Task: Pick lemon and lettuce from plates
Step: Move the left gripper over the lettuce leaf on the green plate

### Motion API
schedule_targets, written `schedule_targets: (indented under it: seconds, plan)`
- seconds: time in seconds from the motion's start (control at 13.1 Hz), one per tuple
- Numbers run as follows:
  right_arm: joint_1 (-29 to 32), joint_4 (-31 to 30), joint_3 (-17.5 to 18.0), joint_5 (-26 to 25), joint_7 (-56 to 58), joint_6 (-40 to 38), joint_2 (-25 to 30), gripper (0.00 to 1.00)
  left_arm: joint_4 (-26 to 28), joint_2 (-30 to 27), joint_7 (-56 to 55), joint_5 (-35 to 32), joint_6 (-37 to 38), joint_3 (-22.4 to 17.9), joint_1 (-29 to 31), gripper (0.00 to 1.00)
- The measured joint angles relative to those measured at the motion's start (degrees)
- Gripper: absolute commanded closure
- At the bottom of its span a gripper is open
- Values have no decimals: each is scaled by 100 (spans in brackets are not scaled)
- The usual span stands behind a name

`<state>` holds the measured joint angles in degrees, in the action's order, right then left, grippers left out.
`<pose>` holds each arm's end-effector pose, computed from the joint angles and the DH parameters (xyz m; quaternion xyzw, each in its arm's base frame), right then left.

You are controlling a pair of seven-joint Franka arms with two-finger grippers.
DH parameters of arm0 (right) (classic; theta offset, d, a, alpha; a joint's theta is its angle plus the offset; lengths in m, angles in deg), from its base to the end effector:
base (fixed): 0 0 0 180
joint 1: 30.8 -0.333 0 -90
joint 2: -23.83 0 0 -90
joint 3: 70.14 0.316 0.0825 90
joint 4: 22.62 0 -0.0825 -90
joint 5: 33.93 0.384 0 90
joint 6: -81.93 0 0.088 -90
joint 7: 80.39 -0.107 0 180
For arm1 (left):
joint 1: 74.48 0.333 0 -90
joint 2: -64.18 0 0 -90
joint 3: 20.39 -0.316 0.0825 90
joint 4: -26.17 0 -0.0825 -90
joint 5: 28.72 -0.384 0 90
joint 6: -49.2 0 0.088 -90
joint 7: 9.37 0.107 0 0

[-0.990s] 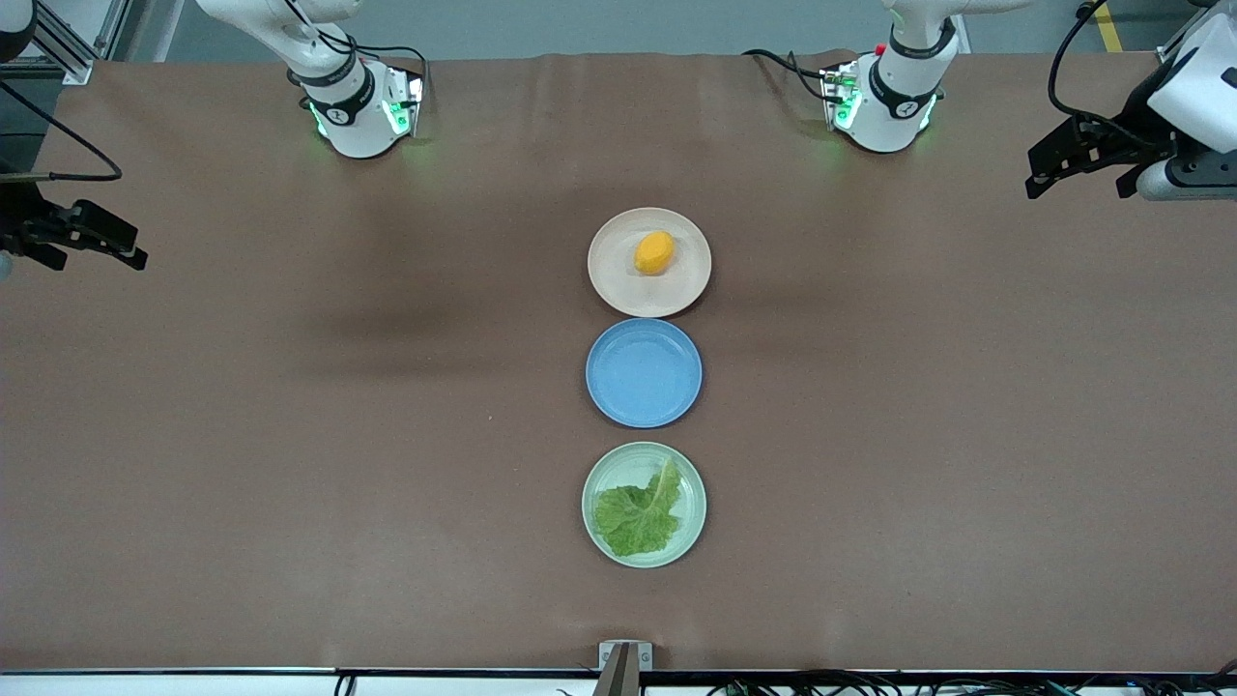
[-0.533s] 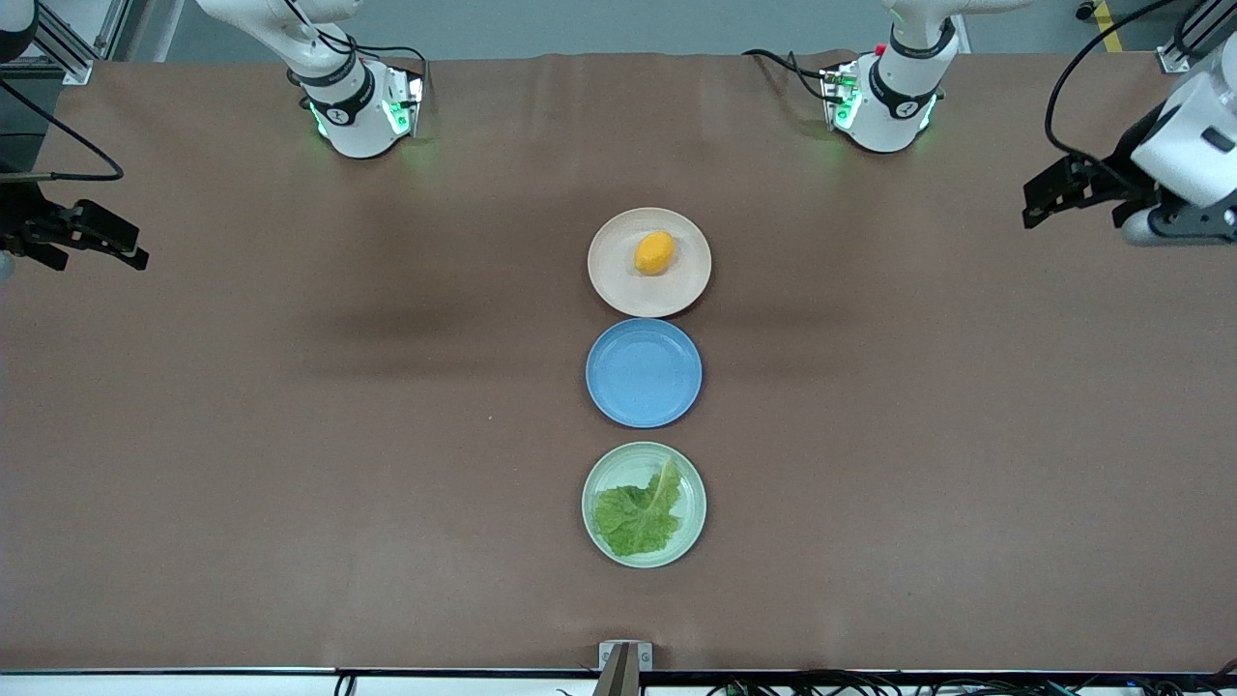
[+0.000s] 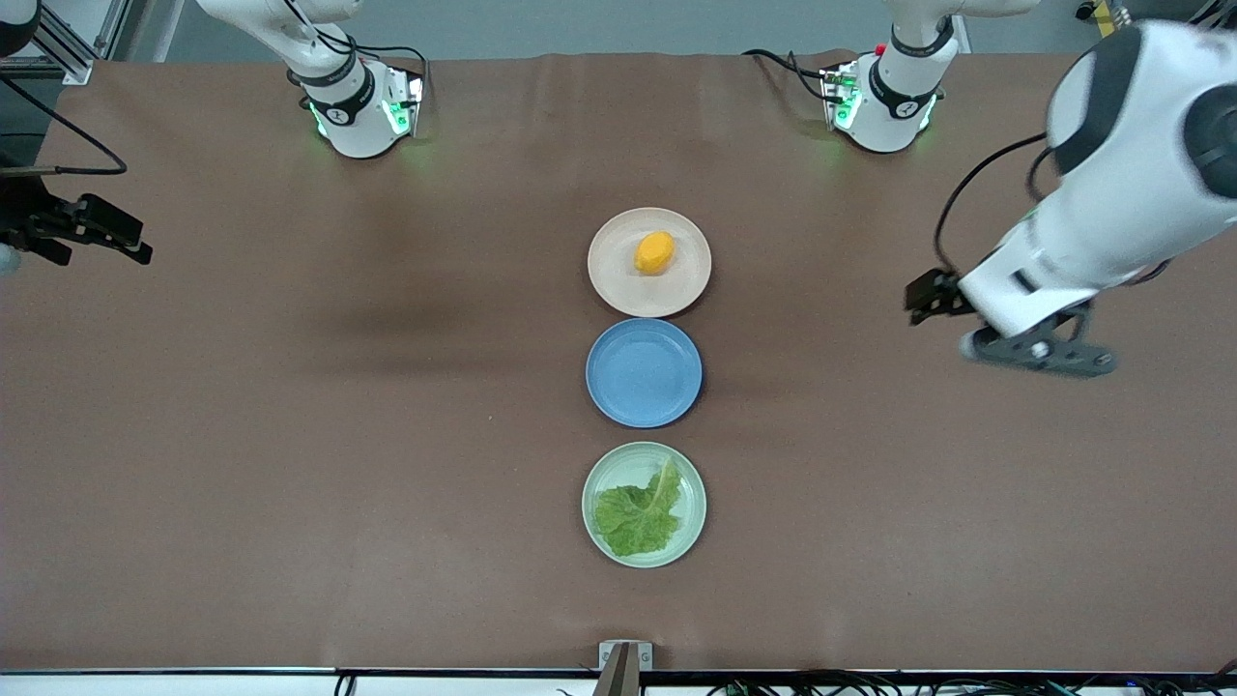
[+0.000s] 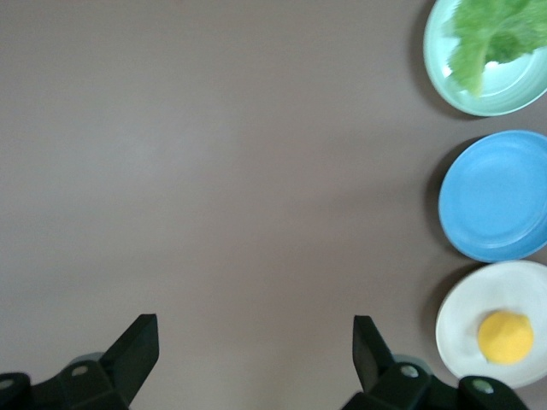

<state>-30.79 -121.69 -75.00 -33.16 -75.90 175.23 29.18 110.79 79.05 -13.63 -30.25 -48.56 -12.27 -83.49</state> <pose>0.5266 -0.0455 0.6049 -0.9999 0.0035 0.0030 0.0109 0.6128 -0.1757 0.5271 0.9936 -0.1120 -0.0145 0.0023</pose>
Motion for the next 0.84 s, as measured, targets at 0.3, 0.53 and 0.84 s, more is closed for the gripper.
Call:
schedule_targets:
  seconds: [0.3, 0.53, 0.84]
  plan:
    - [0, -3, 12, 0, 0, -19, 41, 0, -61, 857, 6, -13, -1374, 62, -530, 0]
    - [0, -6, 14, 0, 0, -20, 44, 0, -74, 1477, -10, -13, -2554, 68, -917, 0]
    - [0, -11, 18, 0, 0, -20, 48, 0, -192, 2499, 21, -21, -4731, 64, -1269, 18]
